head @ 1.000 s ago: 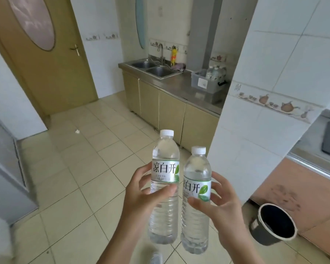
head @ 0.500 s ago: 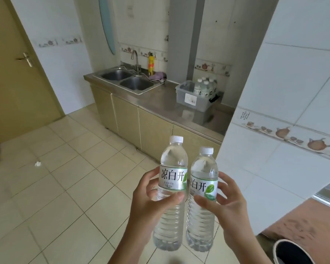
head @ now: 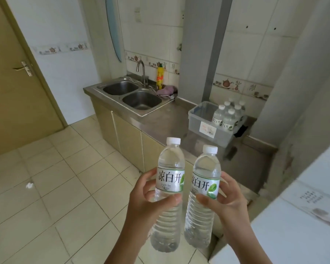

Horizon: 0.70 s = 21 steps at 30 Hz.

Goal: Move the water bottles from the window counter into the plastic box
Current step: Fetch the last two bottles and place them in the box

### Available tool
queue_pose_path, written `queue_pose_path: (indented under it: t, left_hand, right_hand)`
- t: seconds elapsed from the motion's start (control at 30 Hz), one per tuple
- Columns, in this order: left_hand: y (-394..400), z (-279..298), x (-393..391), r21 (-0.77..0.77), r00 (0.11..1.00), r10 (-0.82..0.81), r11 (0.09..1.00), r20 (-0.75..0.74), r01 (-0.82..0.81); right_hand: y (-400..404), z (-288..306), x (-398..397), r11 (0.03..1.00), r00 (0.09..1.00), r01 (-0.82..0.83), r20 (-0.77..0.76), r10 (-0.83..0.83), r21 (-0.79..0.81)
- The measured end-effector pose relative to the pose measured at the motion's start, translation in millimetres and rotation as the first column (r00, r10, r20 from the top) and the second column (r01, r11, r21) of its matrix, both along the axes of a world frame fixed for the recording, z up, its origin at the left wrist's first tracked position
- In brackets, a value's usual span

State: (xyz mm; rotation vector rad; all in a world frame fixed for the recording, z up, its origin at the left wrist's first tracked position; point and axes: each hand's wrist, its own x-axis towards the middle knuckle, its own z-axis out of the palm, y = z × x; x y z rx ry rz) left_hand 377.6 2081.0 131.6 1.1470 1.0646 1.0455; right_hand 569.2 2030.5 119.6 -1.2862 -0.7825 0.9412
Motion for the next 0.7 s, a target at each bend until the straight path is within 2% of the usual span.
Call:
queue_pose_path:
  t: [0.1, 0.23, 0.53, 0.7]
  left_hand:
    - [65, -2, 11, -0.007, 1.000, 0.007, 1.000, 0.002, -0.007]
    - [158, -12, 31, -0.012, 0.999, -0.033, 0.999, 0.003, 0.033]
    - [355, -1, 100, 0.017, 0.937, -0.349, 0.937, 0.032, 0.348]
    - [434, 8, 168, 0.044, 0.904, -0.423, 0.906, 0.054, 0.422]
  right_hand:
    - [59, -3, 18, 1.000, 1.000, 0.009, 0.026, -0.009, -0.013]
    - [137, -10, 39, 0.994, 0.994, 0.113, 0.009, -0.113, -0.002]
    - [281, 5, 80, 0.921, 0.919, 0.390, 0.048, -0.390, 0.021]
    - [340, 25, 127, 0.882, 0.874, 0.471, 0.115, -0.471, 0.031]
